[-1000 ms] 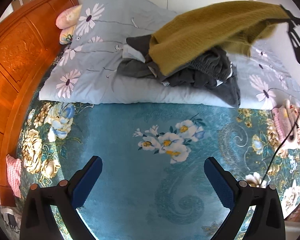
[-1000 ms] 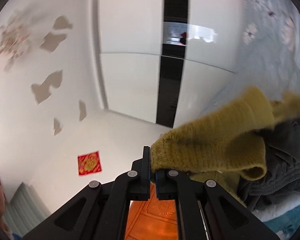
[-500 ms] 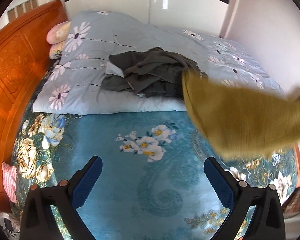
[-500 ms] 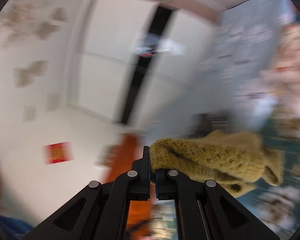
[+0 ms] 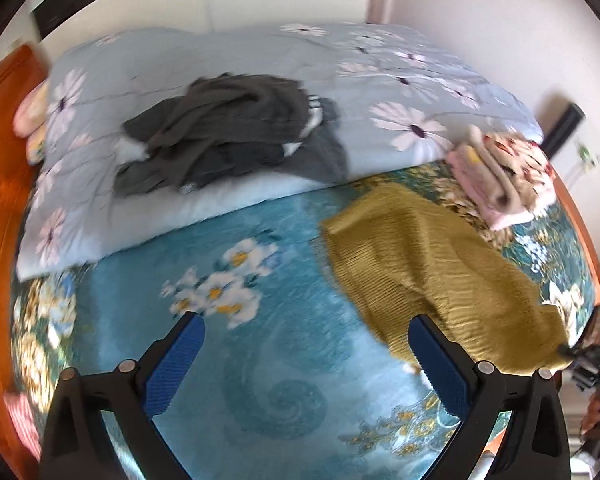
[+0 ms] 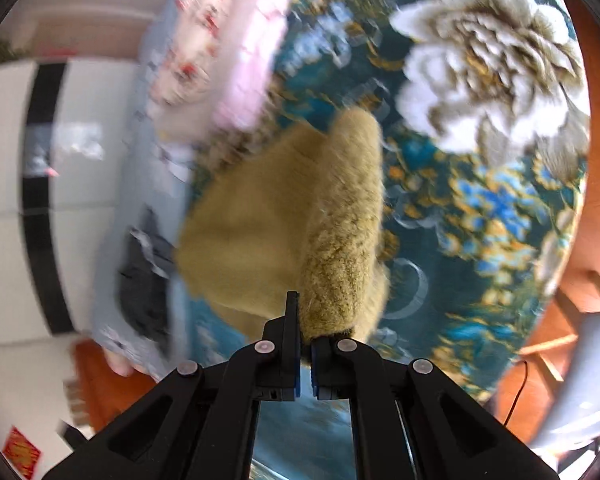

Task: Fold clothes
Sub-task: 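Lower the sweater onto the teal blanket while the left gripper approaches its other edge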

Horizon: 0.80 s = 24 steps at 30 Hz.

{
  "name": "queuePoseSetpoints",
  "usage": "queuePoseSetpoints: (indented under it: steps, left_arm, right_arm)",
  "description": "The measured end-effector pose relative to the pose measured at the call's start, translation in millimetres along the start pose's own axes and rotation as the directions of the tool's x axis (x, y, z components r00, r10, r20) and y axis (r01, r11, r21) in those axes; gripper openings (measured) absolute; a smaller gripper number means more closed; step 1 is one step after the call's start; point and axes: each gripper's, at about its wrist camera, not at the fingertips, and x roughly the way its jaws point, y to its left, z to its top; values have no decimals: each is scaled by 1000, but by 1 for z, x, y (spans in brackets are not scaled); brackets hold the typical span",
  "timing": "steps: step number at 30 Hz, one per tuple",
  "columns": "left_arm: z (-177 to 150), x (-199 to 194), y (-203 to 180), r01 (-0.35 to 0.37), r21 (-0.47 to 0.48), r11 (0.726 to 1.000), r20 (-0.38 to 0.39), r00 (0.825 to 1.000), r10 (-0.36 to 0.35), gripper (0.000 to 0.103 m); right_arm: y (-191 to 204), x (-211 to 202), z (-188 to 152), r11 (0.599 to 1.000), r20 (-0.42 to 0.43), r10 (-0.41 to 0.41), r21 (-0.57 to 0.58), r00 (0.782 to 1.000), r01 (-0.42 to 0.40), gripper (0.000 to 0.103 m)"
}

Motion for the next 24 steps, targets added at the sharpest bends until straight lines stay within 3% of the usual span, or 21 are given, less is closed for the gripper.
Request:
queuePoseSetpoints:
  steps: [4, 9, 11, 14, 18, 21, 24]
  left_arm:
    - [26, 27, -43, 44, 90, 995, -2, 999, -44, 103]
    - [62, 67, -83, 57, 168, 984, -14, 998, -56, 103]
    - [76, 83, -91, 42, 188, 981, -16, 999, -40, 103]
    - [99, 118, -100, -1, 229, 973, -39, 999, 10, 103]
    - [124, 176, -105, -17, 269, 963, -128, 990, 53, 103]
    - [135, 211, -107, -1, 260, 966, -183, 982, 50, 103]
    - [143, 246, -111, -1, 256, 967, -229, 971, 62, 102]
  right_arm:
    - [3, 11, -15, 994, -101, -69, -92, 992, 59, 6]
    - [-6, -15, -16, 989, -33, -90, -120, 995, 86, 9]
    - [-13, -32, -11, 987, 5, -106, -122, 994, 106, 14]
    - [-22, -47, 2, 987, 76, -112, -107, 991, 120, 30]
    - [-26, -47, 26, 995, 131, -58, -74, 990, 68, 57]
    - [-29, -34, 43, 997, 131, -49, -53, 990, 57, 63]
    - [-42, -14, 58, 998, 122, -57, -8, 991, 59, 64]
